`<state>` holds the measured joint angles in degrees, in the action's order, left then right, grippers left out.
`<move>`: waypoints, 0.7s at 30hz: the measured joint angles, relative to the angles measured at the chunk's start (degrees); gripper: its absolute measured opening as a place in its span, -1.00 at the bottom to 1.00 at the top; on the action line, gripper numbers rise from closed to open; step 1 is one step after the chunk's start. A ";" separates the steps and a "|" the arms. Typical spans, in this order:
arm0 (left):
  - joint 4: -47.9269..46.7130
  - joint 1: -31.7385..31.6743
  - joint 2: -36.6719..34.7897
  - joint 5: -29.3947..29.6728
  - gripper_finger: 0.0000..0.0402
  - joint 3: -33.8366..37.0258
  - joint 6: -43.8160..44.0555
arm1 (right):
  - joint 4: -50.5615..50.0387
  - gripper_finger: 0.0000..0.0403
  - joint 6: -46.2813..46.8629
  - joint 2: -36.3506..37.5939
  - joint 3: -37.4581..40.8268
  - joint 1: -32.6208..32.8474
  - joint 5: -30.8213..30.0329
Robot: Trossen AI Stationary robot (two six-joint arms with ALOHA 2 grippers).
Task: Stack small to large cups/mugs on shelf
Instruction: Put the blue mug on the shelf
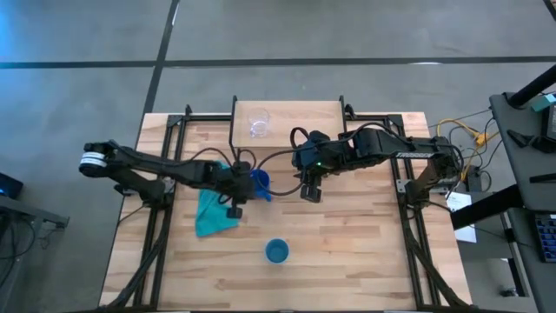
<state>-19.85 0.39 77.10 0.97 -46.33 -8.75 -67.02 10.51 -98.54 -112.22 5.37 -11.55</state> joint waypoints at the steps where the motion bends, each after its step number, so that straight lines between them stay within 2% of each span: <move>1: 0.00 -0.07 0.12 0.02 -0.76 -0.46 -0.58 | 0.00 -0.38 0.00 0.00 0.00 0.00 0.00; 8: -0.01 -0.86 -0.11 0.17 -0.76 -3.42 -2.71 | -0.02 -0.38 -0.03 0.00 0.00 0.00 0.00; 21: -0.80 -3.46 -0.05 -2.67 -0.76 -3.03 -4.09 | -0.05 -0.38 -0.49 0.00 0.00 0.00 0.00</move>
<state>-20.65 -3.07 77.06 -1.70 -49.36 -12.84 -67.07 10.02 -98.54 -112.22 5.37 -11.55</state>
